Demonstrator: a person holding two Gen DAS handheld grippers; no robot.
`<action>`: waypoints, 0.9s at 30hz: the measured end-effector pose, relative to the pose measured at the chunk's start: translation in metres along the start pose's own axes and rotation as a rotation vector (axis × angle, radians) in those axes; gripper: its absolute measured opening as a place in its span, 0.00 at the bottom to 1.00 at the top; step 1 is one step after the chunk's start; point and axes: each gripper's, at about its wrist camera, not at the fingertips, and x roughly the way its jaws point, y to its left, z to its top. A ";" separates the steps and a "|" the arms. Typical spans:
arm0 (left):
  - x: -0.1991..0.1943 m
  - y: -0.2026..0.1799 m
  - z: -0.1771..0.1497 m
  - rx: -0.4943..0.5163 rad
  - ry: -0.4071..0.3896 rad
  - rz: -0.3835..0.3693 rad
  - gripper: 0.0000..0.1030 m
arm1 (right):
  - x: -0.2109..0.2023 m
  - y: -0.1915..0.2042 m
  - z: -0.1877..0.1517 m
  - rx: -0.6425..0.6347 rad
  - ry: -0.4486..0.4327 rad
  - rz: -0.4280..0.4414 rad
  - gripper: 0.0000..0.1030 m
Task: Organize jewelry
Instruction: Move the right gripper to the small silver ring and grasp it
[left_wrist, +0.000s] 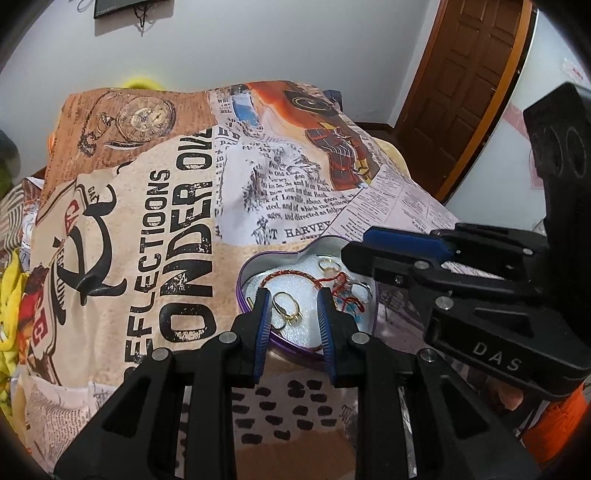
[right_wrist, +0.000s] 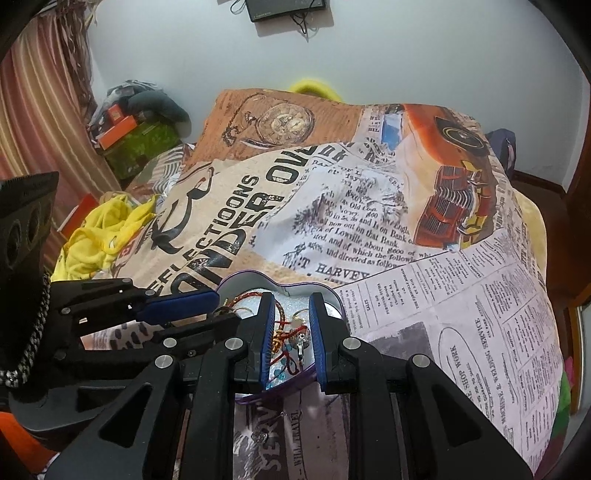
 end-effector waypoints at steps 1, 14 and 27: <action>-0.002 -0.002 -0.001 0.006 -0.002 0.006 0.23 | -0.003 0.001 0.000 -0.003 -0.004 -0.007 0.20; -0.053 -0.019 -0.010 0.029 -0.074 0.050 0.31 | -0.053 0.008 -0.009 -0.015 -0.088 -0.080 0.27; -0.066 -0.009 -0.036 -0.024 -0.054 0.074 0.34 | -0.051 0.008 -0.044 -0.019 -0.017 -0.129 0.27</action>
